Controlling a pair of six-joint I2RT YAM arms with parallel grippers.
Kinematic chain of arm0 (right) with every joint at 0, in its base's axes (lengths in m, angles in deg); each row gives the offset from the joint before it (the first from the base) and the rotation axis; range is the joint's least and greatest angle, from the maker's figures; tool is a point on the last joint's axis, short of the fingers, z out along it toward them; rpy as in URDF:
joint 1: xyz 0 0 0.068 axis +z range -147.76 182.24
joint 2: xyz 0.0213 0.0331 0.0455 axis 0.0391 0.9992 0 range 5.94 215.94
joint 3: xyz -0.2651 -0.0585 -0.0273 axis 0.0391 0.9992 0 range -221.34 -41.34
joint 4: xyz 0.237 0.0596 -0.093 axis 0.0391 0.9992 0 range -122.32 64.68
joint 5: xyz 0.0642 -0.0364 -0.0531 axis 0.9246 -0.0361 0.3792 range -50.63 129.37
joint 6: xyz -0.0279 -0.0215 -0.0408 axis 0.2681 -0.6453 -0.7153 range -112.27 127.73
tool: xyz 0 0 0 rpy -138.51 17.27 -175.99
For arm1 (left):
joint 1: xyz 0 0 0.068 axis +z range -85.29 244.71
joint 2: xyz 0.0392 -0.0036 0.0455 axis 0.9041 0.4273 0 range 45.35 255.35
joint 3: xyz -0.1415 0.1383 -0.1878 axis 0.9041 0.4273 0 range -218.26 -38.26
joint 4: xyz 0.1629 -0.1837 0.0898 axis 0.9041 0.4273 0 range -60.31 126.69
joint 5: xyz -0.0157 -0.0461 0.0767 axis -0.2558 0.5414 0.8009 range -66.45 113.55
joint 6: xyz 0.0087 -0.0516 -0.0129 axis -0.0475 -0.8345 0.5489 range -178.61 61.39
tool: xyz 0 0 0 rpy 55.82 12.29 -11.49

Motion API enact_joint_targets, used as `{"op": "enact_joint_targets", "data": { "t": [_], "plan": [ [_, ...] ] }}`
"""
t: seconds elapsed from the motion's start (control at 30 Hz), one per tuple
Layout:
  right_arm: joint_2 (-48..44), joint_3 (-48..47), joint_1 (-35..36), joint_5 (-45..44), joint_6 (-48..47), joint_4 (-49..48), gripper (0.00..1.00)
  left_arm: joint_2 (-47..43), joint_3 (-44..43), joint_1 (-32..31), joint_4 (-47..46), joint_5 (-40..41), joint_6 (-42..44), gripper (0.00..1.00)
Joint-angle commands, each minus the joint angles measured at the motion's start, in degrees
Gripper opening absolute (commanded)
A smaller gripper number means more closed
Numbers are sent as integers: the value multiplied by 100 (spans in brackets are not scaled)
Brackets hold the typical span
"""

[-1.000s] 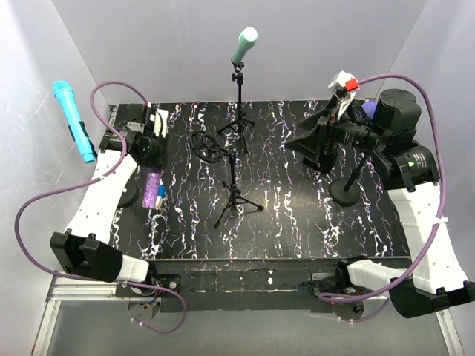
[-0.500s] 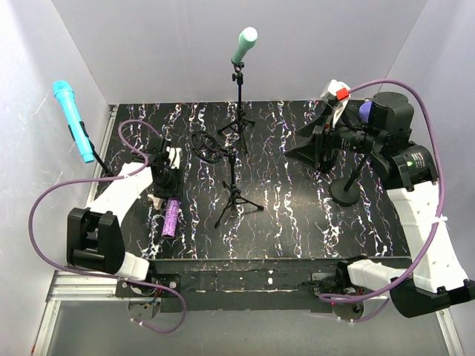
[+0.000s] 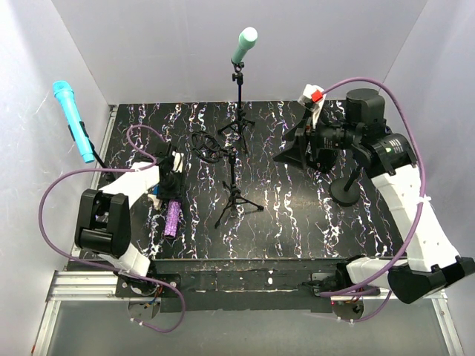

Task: Remove the microphone from the stand

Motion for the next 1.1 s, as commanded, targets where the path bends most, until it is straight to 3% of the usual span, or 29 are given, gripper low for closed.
{"op": "enact_joint_targets", "data": {
  "t": [0.0,0.03,0.2,0.37,0.47,0.67,0.77,0.87,0.97,1.07],
  "plan": [
    [124,-155,177,-89,-136,-126,79,75,-205,45,34,371,-160,16],
    [150,-146,186,-98,-128,-153,78,110,-213,54,78,363,-169,19],
    [422,-295,239,-46,-337,92,76,85,-196,89,245,248,-344,52],
    [800,-622,274,533,-1100,672,76,-485,-170,98,535,-7,-99,71],
    [775,-200,318,868,-1559,543,78,-1039,-169,98,526,108,50,75],
    [519,786,379,1184,-892,-1707,83,-1410,-1319,221,1712,-1841,1139,86],
    [1001,164,686,1185,-1532,-1061,82,-1822,-1330,221,1740,-2563,1676,89],
    [1362,-312,915,1088,-1438,-908,81,-2227,-1224,247,1511,-2371,1117,91],
    [1573,-515,1074,1009,-1481,-944,81,-2472,-1347,274,1581,-2600,1114,87],
    [1811,-725,1232,1053,-1630,-848,82,-2912,-1374,300,1029,-2450,1009,87]
  ]
}}
